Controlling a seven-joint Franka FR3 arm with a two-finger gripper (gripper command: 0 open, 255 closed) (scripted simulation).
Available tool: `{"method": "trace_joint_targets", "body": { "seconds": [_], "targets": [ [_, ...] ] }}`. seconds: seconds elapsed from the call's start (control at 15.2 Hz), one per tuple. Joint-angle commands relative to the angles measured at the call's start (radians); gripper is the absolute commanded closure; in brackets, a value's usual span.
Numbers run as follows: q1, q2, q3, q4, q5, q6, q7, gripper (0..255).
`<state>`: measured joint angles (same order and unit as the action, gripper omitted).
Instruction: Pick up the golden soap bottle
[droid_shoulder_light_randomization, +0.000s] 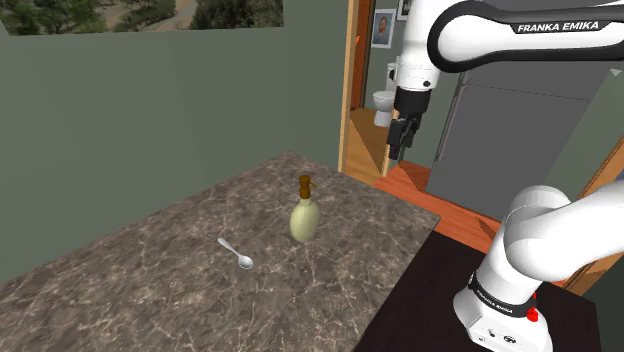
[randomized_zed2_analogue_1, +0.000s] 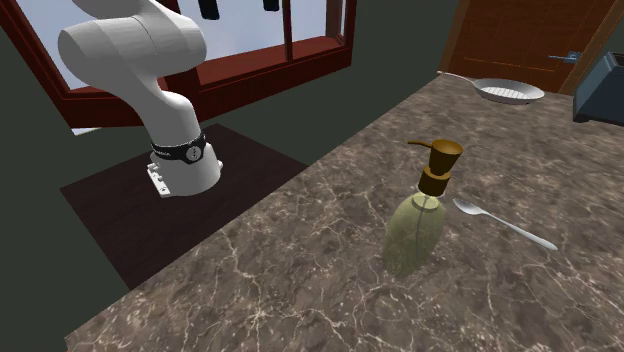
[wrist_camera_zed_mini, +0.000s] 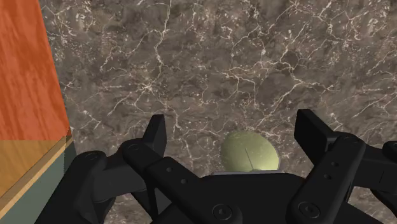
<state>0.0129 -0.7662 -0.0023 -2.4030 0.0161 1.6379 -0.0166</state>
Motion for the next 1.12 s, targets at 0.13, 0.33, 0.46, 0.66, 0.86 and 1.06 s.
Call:
{"method": "trace_joint_targets", "body": {
  "seconds": [0.13,0.33,0.46,0.66,0.86,1.06],
  "targets": [
    [0.010,0.065,0.005,0.008,0.002,0.063,-0.012,0],
    [0.025,0.166,0.013,0.029,0.006,0.152,-0.030,0],
    [0.034,0.236,0.019,0.050,0.007,0.207,-0.041,0],
    [0.047,0.343,0.029,0.091,0.009,0.282,-0.058,0],
    [0.059,0.452,0.039,0.144,0.008,0.347,-0.073,0],
    [0.070,0.560,0.050,0.207,0.005,0.402,-0.087,0]
  ]
}}
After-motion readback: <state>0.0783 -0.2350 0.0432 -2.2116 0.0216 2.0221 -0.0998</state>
